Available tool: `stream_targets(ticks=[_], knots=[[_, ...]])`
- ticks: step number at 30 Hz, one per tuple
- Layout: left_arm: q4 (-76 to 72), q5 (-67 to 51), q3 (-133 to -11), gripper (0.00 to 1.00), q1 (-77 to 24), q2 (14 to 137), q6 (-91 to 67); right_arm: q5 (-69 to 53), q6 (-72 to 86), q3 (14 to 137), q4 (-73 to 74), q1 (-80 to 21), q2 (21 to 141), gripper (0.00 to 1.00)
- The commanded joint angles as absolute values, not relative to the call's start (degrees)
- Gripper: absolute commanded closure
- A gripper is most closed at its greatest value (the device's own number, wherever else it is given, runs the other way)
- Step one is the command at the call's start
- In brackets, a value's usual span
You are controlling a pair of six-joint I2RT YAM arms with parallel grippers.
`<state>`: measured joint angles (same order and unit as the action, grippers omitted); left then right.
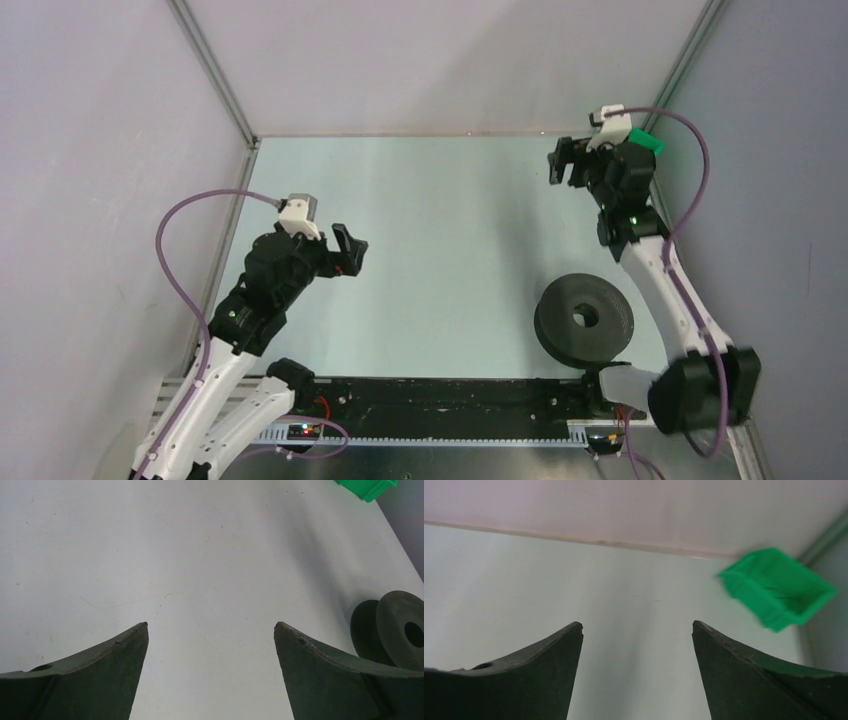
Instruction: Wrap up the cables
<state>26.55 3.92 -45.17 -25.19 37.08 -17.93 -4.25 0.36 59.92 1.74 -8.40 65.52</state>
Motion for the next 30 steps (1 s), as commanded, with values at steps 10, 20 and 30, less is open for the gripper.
stream_targets(ticks=[10,20,30], knots=[[25.86,5.92,-45.22,0.02,-27.37,39.03,-15.60,-2.46,-26.50,86.10,4.00,6.46,102.57,0.23],[26.43,9.12,-45.63,0.01,-27.69,41.63,-14.00,-5.29,-31.46,110.22,15.31,10.00,126.13,0.17],[26.86,10.54,-45.93,0.02,-27.69,44.66,-13.04,-10.54,-35.64,128.98,22.30,11.72,140.56,0.15]])
